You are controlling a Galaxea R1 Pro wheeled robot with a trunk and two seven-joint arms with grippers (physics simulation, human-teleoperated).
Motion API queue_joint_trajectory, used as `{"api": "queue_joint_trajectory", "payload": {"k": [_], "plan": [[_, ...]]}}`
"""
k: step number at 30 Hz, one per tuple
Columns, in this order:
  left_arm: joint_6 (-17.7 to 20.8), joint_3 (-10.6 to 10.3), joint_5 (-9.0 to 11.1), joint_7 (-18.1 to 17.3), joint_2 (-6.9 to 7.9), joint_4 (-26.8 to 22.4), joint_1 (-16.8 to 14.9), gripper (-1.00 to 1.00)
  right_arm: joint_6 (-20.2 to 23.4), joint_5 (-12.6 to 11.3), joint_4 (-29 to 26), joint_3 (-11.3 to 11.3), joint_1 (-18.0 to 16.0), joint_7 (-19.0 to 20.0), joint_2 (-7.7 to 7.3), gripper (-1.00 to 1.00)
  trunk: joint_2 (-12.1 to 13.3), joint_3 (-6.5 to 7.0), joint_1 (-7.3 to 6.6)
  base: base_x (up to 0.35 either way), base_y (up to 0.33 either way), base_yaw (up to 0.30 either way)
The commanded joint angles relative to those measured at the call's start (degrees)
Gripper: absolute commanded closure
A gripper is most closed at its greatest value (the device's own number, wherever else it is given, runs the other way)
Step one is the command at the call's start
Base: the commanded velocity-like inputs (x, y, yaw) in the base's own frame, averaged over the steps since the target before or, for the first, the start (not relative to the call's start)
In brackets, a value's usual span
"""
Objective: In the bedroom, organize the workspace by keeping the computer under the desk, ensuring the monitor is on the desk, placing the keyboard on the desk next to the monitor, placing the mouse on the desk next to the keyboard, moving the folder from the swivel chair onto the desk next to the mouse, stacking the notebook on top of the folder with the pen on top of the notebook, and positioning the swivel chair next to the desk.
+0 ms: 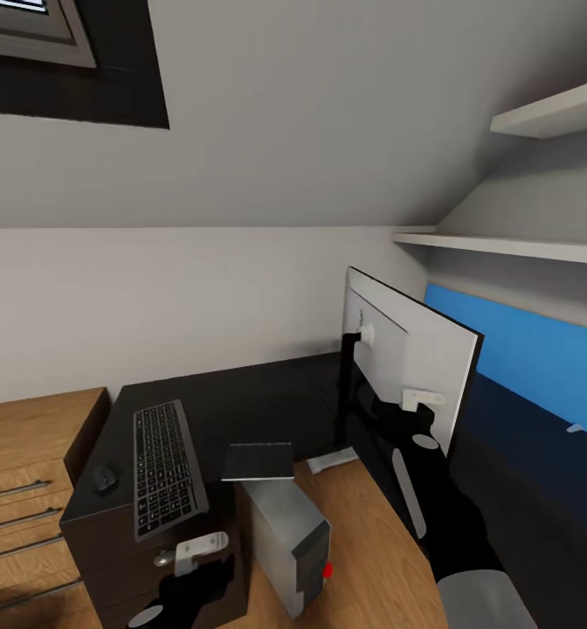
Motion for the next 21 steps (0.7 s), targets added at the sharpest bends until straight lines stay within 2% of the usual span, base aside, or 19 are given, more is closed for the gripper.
{"api": "queue_joint_trajectory", "payload": {"k": [1, 7, 13, 21], "plan": [[0.10, -0.17, 0.38, 0.49, 0.04, -0.09, -0.07, -1.00, 0.39, 0.29, -0.07, -0.05, -0.03, -0.07, 0.05, -1.00, -0.04, -0.07, 0.00, 0.007, -0.020, 0.000], [0.15, -0.24, 0.38, 0.48, -0.03, -0.10, -0.06, -1.00, 0.39, 0.33, -0.06, -0.05, -0.02, -0.03, 0.06, -1.00, -0.04, -0.07, 0.00, 0.003, -0.007, 0.000], [-0.03, -2.93, 0.31, 0.48, 0.49, -4.37, -0.02, -1.00, 0.39, 0.34, -0.06, -0.02, 0.06, -0.01, 0.10, -1.00, -0.04, -0.07, 0.00, 0.000, 0.000, 0.000], [0.20, -3.64, 0.38, 0.48, 0.98, -5.94, -0.06, -1.00, 0.39, 0.20, -0.06, 0.03, 0.07, 0.00, 0.15, -1.00, 0.36, 0.11, -0.22, 0.000, 0.000, 0.000]]}}
